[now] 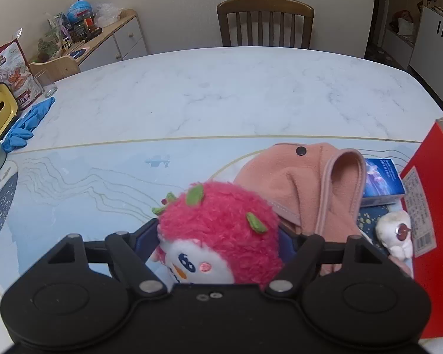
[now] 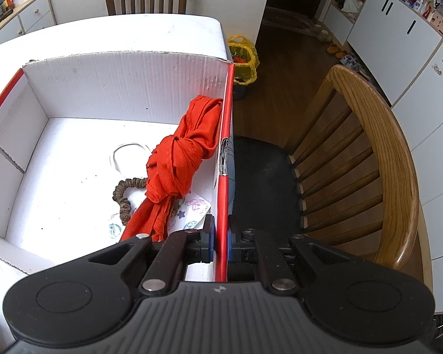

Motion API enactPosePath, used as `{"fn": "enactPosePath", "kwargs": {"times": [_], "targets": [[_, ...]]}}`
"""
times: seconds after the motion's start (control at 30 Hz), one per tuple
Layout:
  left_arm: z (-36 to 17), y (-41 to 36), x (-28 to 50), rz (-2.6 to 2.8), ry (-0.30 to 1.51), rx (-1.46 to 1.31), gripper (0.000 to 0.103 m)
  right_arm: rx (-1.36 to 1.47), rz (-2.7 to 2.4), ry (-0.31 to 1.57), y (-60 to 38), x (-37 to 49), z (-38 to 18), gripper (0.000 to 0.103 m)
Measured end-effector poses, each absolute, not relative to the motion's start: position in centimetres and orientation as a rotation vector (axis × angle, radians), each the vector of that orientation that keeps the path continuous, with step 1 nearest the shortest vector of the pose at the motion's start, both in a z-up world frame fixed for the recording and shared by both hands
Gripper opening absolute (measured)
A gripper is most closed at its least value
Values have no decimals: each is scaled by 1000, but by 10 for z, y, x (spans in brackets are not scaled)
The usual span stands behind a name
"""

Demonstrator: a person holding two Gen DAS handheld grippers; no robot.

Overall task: Organize objects
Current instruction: 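Grasp the pink fluffy plush toy with the left gripper, then carry the plush toy into the red box and open the left gripper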

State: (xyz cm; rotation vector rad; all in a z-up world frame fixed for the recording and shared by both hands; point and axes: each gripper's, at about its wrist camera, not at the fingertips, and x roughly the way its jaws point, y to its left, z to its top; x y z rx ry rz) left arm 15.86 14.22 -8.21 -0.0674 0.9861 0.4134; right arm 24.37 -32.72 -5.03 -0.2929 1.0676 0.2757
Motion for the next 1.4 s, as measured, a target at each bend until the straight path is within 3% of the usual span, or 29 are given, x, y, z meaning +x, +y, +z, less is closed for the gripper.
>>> {"fn": "enactPosePath", "kwargs": {"times": [0.9, 1.4], "targets": [[25, 33, 149, 77, 826, -44, 77, -303, 279, 1062, -326, 243, -50, 8], [19, -75, 200, -154, 813, 88, 77, -302, 290, 1061, -324, 241, -50, 8]]}}
